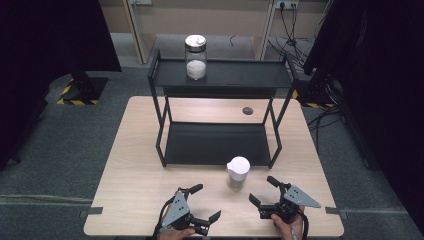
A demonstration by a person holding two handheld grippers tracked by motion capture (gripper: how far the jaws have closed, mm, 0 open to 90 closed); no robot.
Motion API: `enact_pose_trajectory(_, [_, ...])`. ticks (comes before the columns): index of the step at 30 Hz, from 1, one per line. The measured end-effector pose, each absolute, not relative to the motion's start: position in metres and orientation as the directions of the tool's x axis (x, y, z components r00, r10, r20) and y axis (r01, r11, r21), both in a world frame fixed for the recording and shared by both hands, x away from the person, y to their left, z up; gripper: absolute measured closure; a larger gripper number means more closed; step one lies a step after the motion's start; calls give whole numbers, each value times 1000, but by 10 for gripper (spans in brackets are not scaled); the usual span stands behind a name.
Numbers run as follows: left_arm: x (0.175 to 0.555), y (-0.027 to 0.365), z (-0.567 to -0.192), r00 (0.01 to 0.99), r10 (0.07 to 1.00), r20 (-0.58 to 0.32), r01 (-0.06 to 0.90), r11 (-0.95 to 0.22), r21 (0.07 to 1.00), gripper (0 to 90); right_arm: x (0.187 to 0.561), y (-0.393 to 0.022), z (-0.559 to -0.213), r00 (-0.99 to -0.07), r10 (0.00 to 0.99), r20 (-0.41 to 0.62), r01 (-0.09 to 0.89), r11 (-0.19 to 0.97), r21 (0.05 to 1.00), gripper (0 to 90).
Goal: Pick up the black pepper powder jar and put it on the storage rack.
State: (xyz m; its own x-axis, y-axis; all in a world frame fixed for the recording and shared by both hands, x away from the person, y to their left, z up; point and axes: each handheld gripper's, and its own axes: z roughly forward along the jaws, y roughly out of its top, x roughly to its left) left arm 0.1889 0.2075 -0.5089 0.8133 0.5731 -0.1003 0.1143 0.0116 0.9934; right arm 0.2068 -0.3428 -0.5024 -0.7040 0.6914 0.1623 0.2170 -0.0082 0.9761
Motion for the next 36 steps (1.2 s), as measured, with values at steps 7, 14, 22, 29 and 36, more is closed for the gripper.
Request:
enact_pose_trajectory(7, [189, 208, -509, 813, 574, -101, 119, 6, 993, 4, 205, -342, -502, -701, 696, 157, 212, -7, 977, 4])
enact_pose_trajectory(14, [191, 208, -510, 810, 574, -116, 135, 10, 991, 4, 207, -341, -501, -706, 693, 145, 202, 1, 979, 4])
enact_pose_trajectory(22, [190, 208, -510, 811, 573, -120, 137, 14, 991, 4, 209, -338, -497, -715, 688, 121, 182, 15, 983, 4])
enact_pose_trajectory(29, [191, 208, -511, 810, 573, -122, 138, 15, 990, 4, 213, -335, -494, -728, 677, 111, 174, 26, 984, 4])
enact_pose_trajectory(36, [193, 209, -512, 810, 570, -138, 155, 20, 988, 4, 224, -326, -491, -739, 666, 105, 177, 42, 983, 4])
